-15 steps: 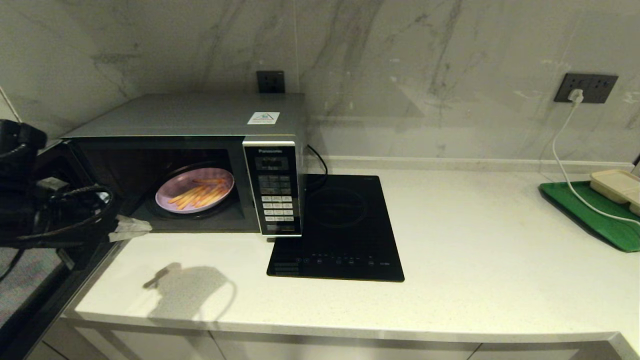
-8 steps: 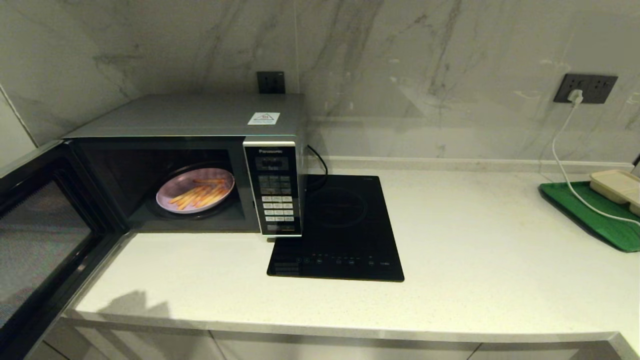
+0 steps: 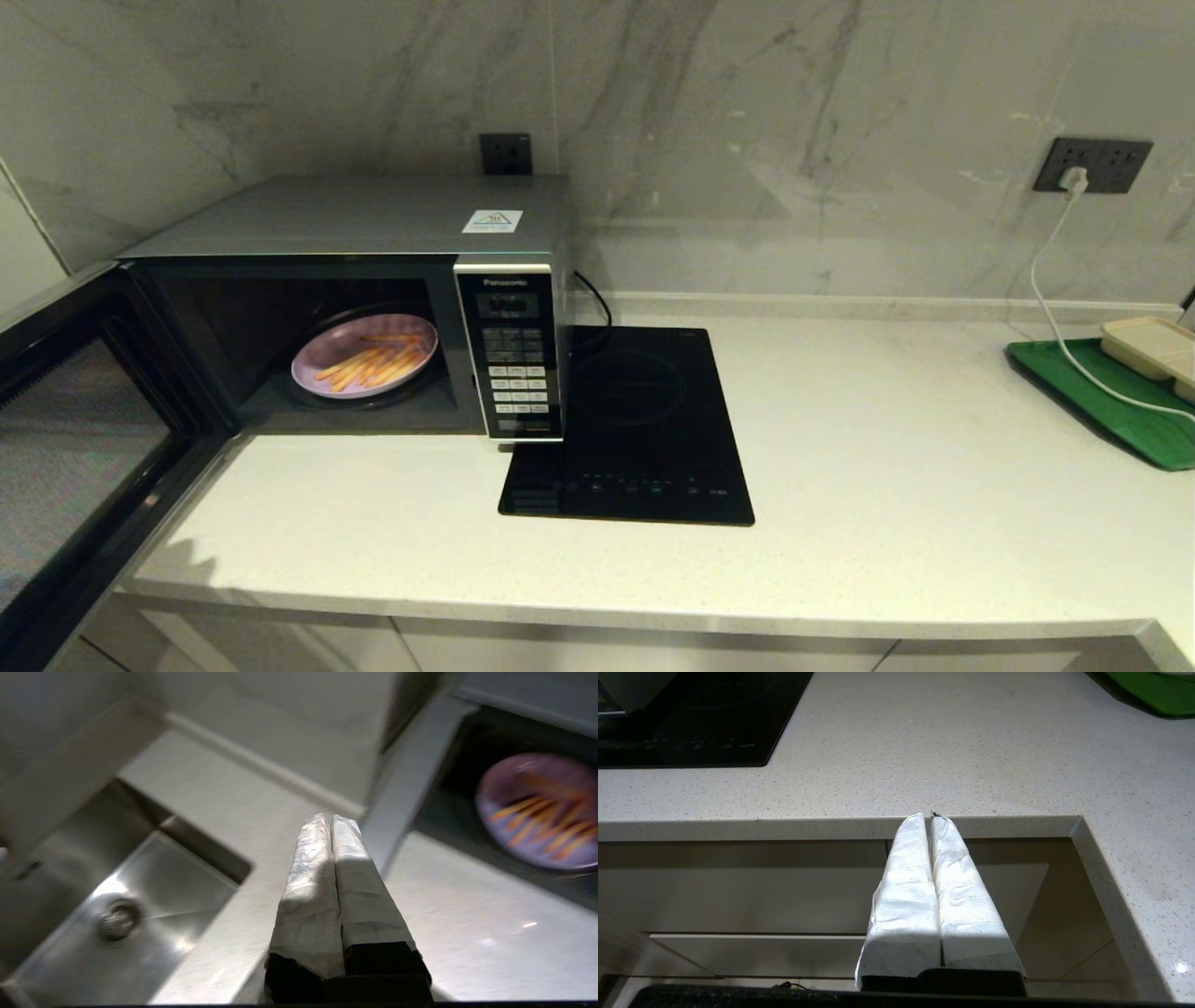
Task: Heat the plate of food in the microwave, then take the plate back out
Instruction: Close the microwave oven
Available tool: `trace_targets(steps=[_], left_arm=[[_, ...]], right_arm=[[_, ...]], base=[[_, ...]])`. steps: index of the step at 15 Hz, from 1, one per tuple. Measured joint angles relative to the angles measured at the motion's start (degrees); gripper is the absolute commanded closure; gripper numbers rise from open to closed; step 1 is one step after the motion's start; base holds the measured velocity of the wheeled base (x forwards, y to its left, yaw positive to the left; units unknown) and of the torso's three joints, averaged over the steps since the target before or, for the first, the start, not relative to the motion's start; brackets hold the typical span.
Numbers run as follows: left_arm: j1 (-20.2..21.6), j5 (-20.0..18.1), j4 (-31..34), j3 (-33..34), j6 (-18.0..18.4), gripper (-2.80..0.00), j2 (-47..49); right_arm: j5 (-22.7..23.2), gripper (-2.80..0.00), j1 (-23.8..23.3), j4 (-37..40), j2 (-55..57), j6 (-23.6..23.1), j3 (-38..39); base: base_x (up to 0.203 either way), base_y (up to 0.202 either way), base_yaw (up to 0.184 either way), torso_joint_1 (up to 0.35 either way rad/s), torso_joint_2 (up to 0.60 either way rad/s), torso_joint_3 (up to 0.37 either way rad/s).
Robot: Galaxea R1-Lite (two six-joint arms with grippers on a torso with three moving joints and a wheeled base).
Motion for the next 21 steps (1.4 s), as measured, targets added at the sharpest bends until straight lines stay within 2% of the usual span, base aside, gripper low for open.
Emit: trace_targets(steps=[1,3,5,11,19,21], left_arm=[[1.09,0.23,0.39,-0.22,1.96,0.0,1.54],[3.0,0.94,1.8,-0.32,3.24,0.0,4.99],[4.34,1.21,5.49,-0.43,3.48,0.0,7.86],[4.94,0.83,8.73,-0.08,3.43,0.0,13.13],[0.58,0.05,13.67,0.34,2.38,0.0,10.41],[-1.31,0.05,15.66,0.36,1.0,0.0,9.08]], right_arm=[[-0.01,0.0,0.0,-0.02,0.0,0.0,-0.01],[-0.01,0.0,0.0,-0.02,0.0,0.02,0.01],[0.01,0.0,0.01,-0.01,0.0,0.02,-0.01],[0.0,0.0,0.0,-0.02,0.0,0.01,0.0],[-0.01,0.0,0.0,-0.05,0.0,0.05,-0.01],[-0.01,0.0,0.0,-0.02,0.0,0.02,-0.01]], base=[[0.0,0.0,0.0,0.0,0.0,0.0],[0.0,0.0,0.0,0.0,0.0,0.0],[0.0,0.0,0.0,0.0,0.0,0.0],[0.0,0.0,0.0,0.0,0.0,0.0],[0.0,0.0,0.0,0.0,0.0,0.0],[0.0,0.0,0.0,0.0,0.0,0.0]])
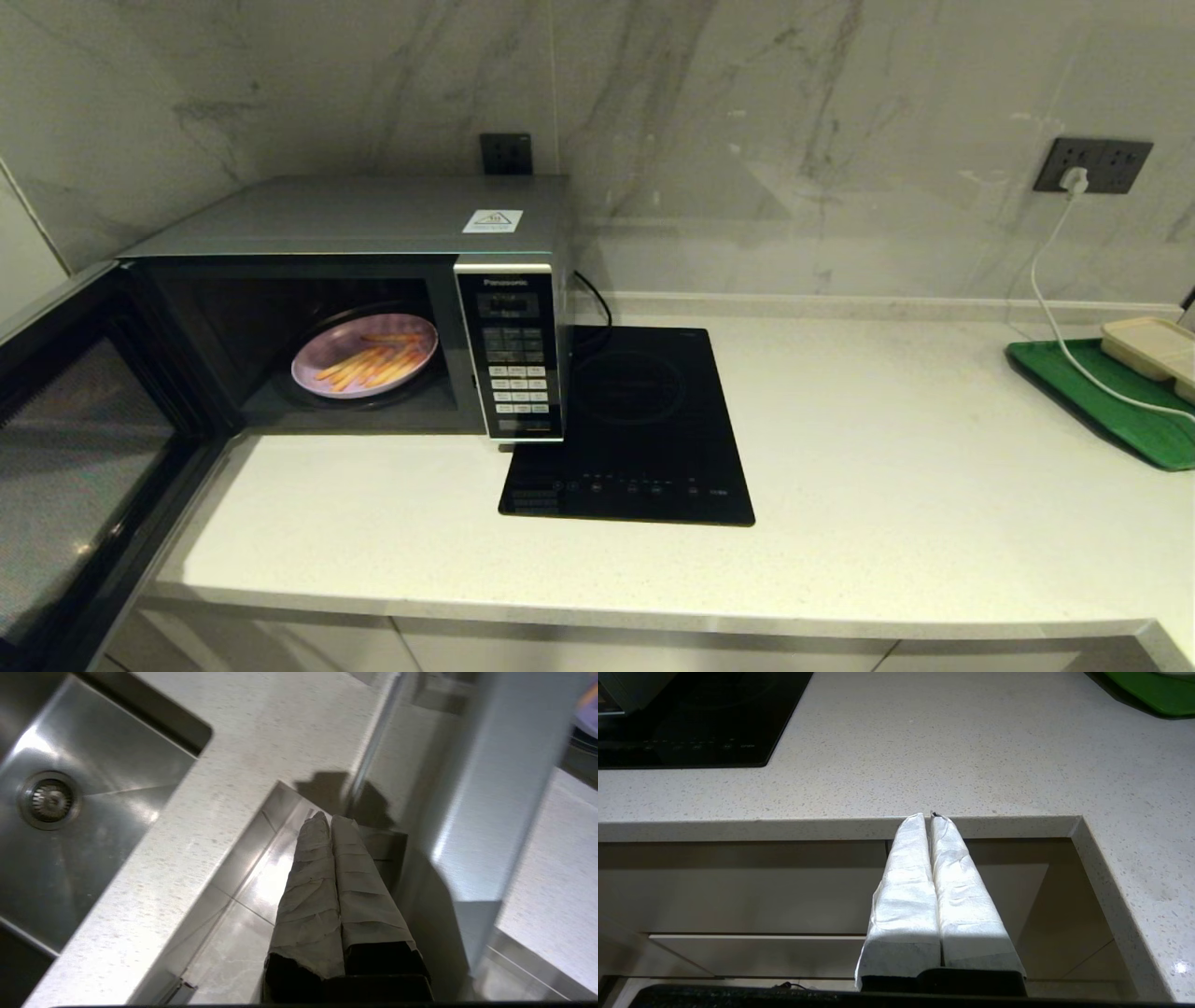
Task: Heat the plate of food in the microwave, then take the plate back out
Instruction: Close the microwave oven
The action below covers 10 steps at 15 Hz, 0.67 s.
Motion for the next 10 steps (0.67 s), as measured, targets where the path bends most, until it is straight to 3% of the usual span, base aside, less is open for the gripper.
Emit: trace_targets(steps=[4,10], left_arm=[[-4.37,0.0,3.78,0.3,-3.45,0.0,-2.35],[-12.06,0.39,3.93,4.32,-9.73,0.0,-4.18]], right_arm=[[-0.01,0.0,0.0,-0.02,0.0,0.0,0.01],[0.02,0.0,0.0,0.0,0.0,0.0,0.0]], base=[[0.0,0.0,0.0,0.0,0.0,0.0],[0.0,0.0,0.0,0.0,0.0,0.0]])
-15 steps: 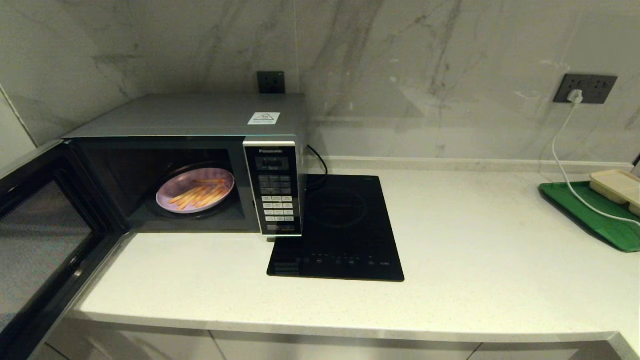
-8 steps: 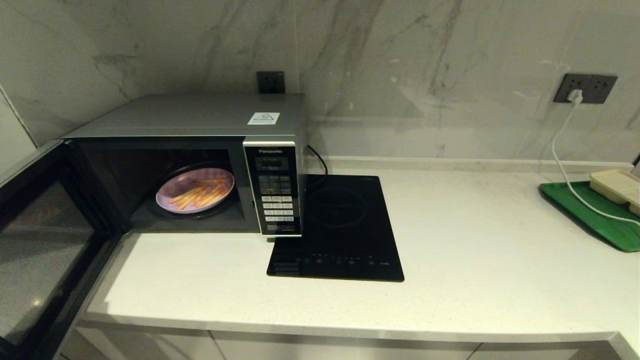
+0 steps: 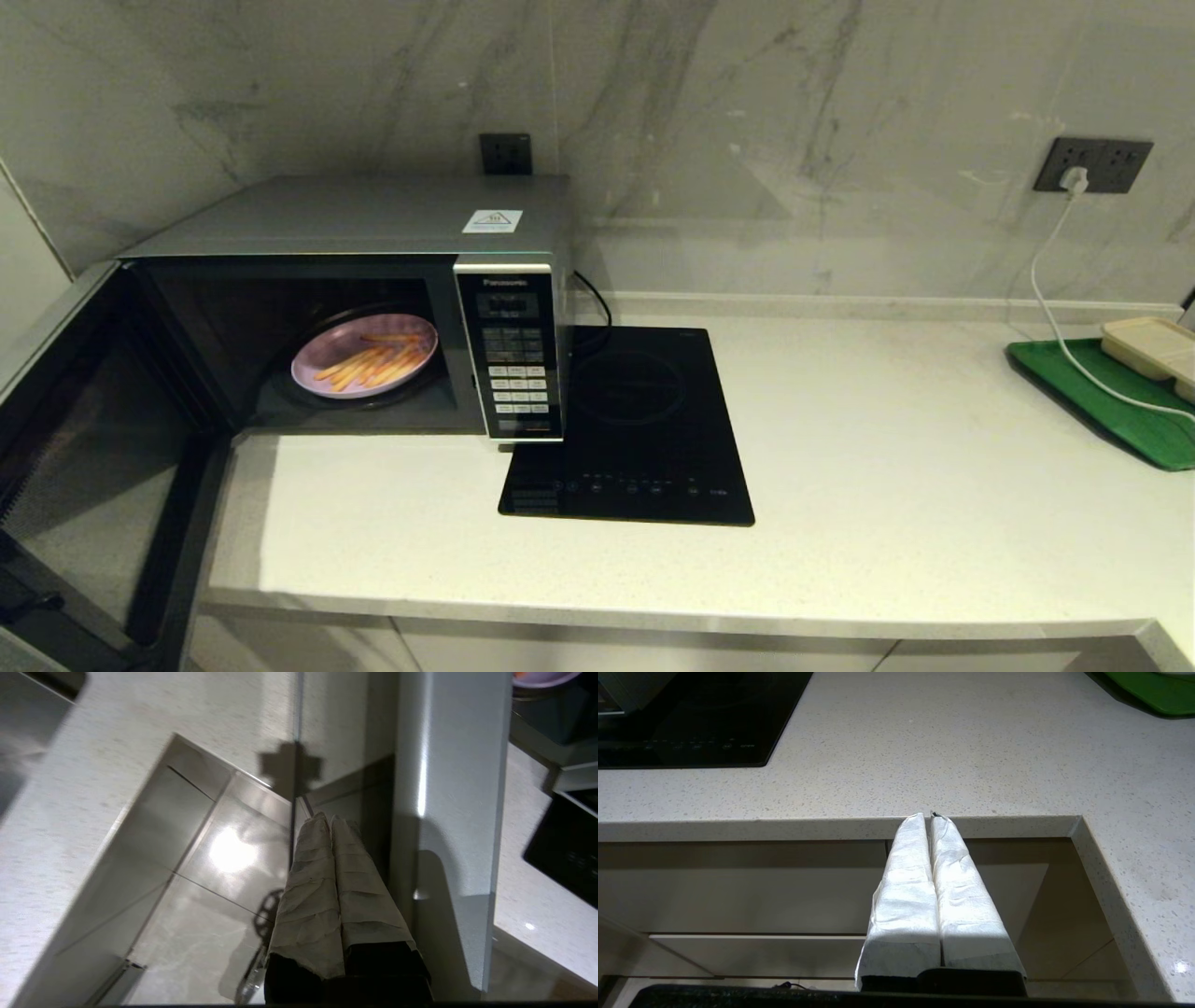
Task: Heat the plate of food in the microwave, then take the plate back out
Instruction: Close the microwave oven
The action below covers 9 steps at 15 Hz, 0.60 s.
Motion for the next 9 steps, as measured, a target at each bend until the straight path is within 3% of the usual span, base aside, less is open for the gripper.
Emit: trace_targets(steps=[5,9], left_arm=[[-11.25,1.42,-0.2,3.49,-7.93,0.0,-2.26],[-22.38,6.93,-0.44,4.14,-14.76,0.0,-4.16]], right_arm=[[-0.02,0.0,0.0,0.01,0.0,0.0,0.0],[-0.02,0.0,0.0,0.0,0.0,-0.02,0.0]], base=[[0.0,0.0,0.0,0.0,0.0,0.0],[0.0,0.0,0.0,0.0,0.0,0.0]])
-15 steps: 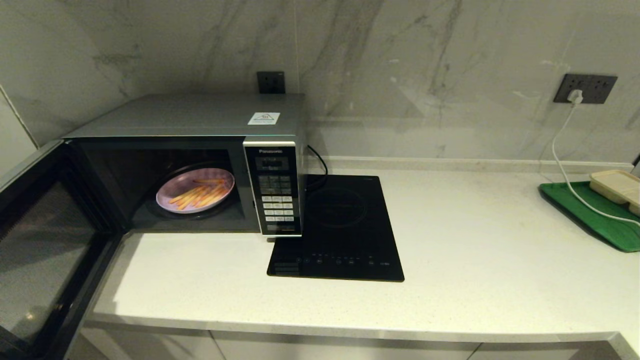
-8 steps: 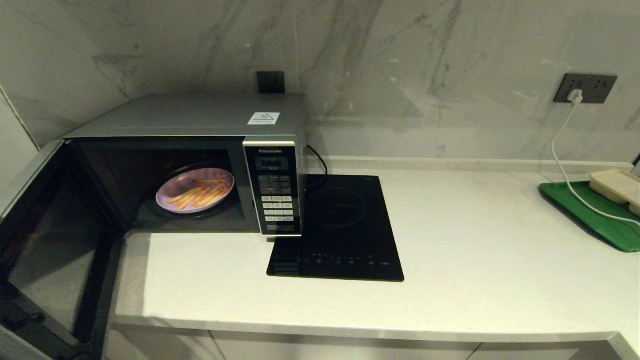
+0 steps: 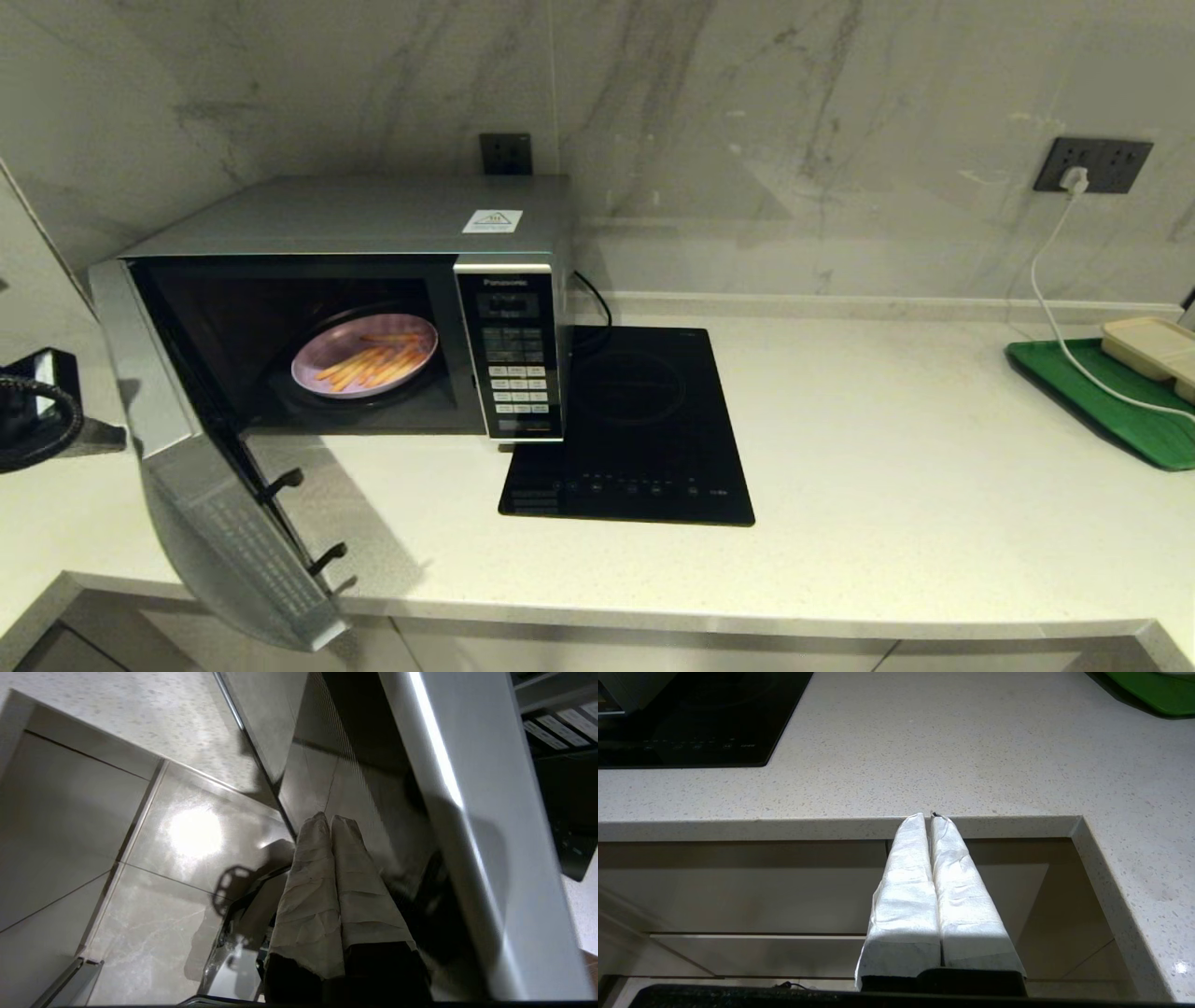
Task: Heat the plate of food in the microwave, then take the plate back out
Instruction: Close the microwave oven
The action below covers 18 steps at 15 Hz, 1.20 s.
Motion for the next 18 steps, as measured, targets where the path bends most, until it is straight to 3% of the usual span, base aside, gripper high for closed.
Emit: trace_targets(steps=[5,10,13,18], left_arm=[[-12.1,5.3,-4.07,1.03,-6.84,0.0,-0.77],[-26.99,14.26,-13.82,3.42,-11.07,0.0,0.62],[-30.24,16.24,-17.53,3.62,-11.39,0.0,3.07],[-32.11,16.73,-23.67,3.89,-12.11,0.0,6.88]], right_arm=[[-0.01,0.0,0.02,0.0,0.0,0.0,0.0],[0.0,0.0,0.0,0.02,0.0,0.01,0.0],[0.0,0.0,0.0,-0.02,0.0,0.02,0.0],[0.0,0.0,0.02,0.02,0.0,0.02,0.0]], base=[[0.0,0.0,0.0,0.0,0.0,0.0],[0.0,0.0,0.0,0.0,0.0,0.0],[0.0,0.0,0.0,0.0,0.0,0.0],[0.0,0.0,0.0,0.0,0.0,0.006]])
